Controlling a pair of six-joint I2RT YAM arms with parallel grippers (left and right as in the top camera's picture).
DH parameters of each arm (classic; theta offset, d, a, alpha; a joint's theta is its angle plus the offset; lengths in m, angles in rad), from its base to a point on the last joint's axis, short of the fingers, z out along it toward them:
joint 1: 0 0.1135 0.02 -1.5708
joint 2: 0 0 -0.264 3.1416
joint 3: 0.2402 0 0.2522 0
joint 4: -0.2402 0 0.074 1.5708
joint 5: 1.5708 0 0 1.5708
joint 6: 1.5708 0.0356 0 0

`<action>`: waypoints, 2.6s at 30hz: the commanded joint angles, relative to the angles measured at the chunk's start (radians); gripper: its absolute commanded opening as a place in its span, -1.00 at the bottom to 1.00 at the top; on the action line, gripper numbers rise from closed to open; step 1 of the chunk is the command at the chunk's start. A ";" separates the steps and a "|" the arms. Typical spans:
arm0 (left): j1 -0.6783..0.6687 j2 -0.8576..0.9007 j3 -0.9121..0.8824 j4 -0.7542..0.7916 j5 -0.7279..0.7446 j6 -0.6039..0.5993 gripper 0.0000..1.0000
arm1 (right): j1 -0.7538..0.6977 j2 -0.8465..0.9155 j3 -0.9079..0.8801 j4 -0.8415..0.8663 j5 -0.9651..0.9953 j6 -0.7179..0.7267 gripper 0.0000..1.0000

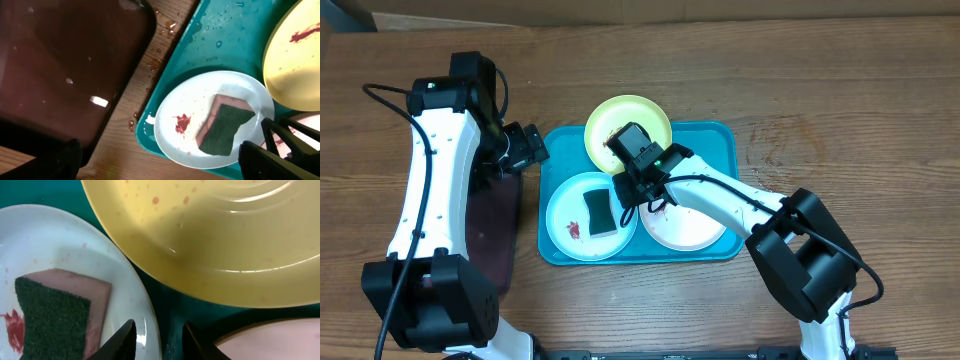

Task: Clean dirty plates on tray and stack at the side

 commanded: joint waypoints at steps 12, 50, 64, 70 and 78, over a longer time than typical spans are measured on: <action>-0.002 -0.007 -0.016 0.000 0.085 -0.010 0.99 | -0.002 0.019 0.010 -0.032 0.008 -0.007 -0.51; -0.250 -0.007 -0.473 0.462 0.305 -0.123 0.21 | -0.002 0.019 0.010 -0.046 0.007 0.005 -0.89; -0.250 -0.006 -0.556 0.584 0.308 -0.124 0.14 | -0.002 0.019 0.010 -0.046 0.007 0.004 -0.89; -0.250 -0.006 -0.558 0.593 0.306 -0.123 0.00 | -0.002 0.019 0.010 -0.046 0.007 0.004 -0.89; -0.251 -0.006 -0.559 0.599 0.304 -0.123 -0.04 | -0.002 0.019 0.010 -0.046 0.007 0.004 -0.89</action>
